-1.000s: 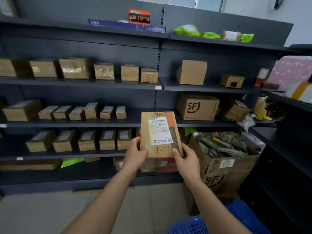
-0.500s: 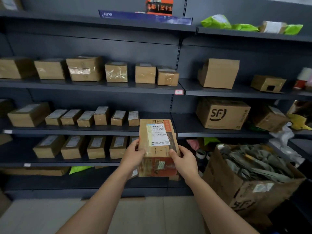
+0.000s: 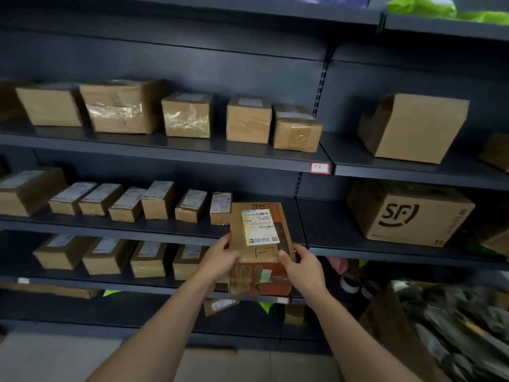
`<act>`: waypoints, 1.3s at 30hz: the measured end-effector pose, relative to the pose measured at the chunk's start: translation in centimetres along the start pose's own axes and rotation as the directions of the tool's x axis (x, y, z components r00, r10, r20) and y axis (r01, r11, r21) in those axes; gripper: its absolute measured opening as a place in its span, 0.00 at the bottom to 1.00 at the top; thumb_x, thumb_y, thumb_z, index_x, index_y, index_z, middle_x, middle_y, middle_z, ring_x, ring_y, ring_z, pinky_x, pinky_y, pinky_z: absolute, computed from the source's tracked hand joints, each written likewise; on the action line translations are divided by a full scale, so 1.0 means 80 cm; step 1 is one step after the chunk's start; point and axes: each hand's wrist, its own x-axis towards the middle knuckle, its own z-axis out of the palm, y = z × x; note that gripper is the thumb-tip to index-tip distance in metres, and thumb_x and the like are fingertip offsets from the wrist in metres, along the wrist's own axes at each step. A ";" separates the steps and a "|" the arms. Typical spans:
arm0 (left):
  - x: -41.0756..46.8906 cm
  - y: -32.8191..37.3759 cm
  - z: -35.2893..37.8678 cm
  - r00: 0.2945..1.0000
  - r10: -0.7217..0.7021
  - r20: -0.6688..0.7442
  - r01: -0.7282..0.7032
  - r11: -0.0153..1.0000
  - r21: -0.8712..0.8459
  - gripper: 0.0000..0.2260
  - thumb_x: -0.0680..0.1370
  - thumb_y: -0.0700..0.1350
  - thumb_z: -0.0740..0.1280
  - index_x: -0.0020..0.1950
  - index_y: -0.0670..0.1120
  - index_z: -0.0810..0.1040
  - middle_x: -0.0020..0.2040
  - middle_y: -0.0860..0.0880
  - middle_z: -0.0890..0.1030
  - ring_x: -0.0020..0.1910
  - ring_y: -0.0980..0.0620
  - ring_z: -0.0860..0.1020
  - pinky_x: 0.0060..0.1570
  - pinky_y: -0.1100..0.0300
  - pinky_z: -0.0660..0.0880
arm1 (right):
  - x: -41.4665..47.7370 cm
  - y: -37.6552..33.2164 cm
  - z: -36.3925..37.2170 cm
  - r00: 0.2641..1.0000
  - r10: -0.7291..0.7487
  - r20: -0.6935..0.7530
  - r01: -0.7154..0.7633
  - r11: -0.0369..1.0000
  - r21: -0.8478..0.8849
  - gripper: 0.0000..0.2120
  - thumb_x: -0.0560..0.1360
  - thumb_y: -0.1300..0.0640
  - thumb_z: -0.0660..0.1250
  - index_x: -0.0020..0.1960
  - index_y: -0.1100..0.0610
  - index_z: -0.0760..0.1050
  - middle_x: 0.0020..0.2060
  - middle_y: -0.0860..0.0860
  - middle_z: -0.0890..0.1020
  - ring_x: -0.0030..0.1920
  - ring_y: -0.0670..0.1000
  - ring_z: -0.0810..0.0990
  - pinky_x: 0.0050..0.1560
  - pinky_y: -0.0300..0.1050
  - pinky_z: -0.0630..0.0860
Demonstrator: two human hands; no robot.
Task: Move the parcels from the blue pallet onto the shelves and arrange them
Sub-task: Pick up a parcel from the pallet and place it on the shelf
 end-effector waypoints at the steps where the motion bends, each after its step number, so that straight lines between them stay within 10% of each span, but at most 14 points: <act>1: 0.014 0.004 -0.001 1.000 0.002 0.012 -0.002 1.000 0.002 0.23 0.79 0.43 0.64 0.73 0.56 0.64 0.45 0.59 0.76 0.46 0.60 0.77 0.47 0.61 0.73 | 0.015 0.001 0.003 1.000 0.015 0.004 -0.015 1.000 0.009 0.13 0.78 0.49 0.65 0.61 0.51 0.76 0.48 0.45 0.81 0.50 0.48 0.80 0.52 0.48 0.79; 7: 0.135 0.004 -0.010 0.995 -0.012 0.095 0.012 1.000 0.009 0.22 0.76 0.43 0.68 0.70 0.53 0.71 0.54 0.56 0.81 0.52 0.57 0.80 0.56 0.57 0.76 | 0.119 0.000 0.029 0.997 0.052 0.052 -0.054 0.998 0.034 0.12 0.76 0.50 0.68 0.59 0.47 0.75 0.52 0.46 0.82 0.52 0.47 0.80 0.55 0.50 0.79; 13: 0.242 0.013 -0.018 0.992 -0.012 0.126 0.005 0.998 0.057 0.27 0.78 0.41 0.66 0.75 0.55 0.63 0.61 0.53 0.78 0.48 0.61 0.78 0.38 0.69 0.73 | 0.213 -0.003 0.051 0.992 0.074 0.101 -0.074 0.997 0.004 0.12 0.74 0.53 0.71 0.55 0.45 0.74 0.48 0.44 0.82 0.51 0.47 0.81 0.57 0.50 0.79; 19: 0.324 0.009 -0.012 0.994 -0.036 0.102 0.020 0.987 0.159 0.29 0.79 0.39 0.64 0.78 0.50 0.58 0.66 0.48 0.75 0.57 0.51 0.77 0.56 0.56 0.76 | 0.282 0.006 0.066 0.987 0.092 0.133 -0.087 0.995 -0.043 0.17 0.75 0.53 0.71 0.62 0.51 0.75 0.52 0.47 0.82 0.52 0.47 0.80 0.56 0.45 0.77; 35: 0.382 -0.011 0.020 0.999 -0.017 0.040 -0.001 0.913 0.409 0.29 0.82 0.43 0.60 0.79 0.48 0.50 0.72 0.44 0.70 0.66 0.45 0.73 0.58 0.60 0.70 | 0.348 0.041 0.086 0.977 0.074 0.200 -0.019 0.964 -0.265 0.15 0.79 0.49 0.64 0.64 0.52 0.72 0.56 0.49 0.81 0.57 0.51 0.79 0.54 0.45 0.75; 39: 0.374 -0.006 0.013 0.998 0.056 0.039 -0.068 0.824 0.562 0.23 0.81 0.43 0.61 0.76 0.45 0.61 0.67 0.42 0.73 0.63 0.44 0.73 0.60 0.57 0.71 | 0.347 0.043 0.086 0.977 0.049 0.206 0.033 0.926 -0.376 0.17 0.78 0.47 0.64 0.65 0.51 0.71 0.57 0.50 0.79 0.57 0.51 0.78 0.55 0.47 0.76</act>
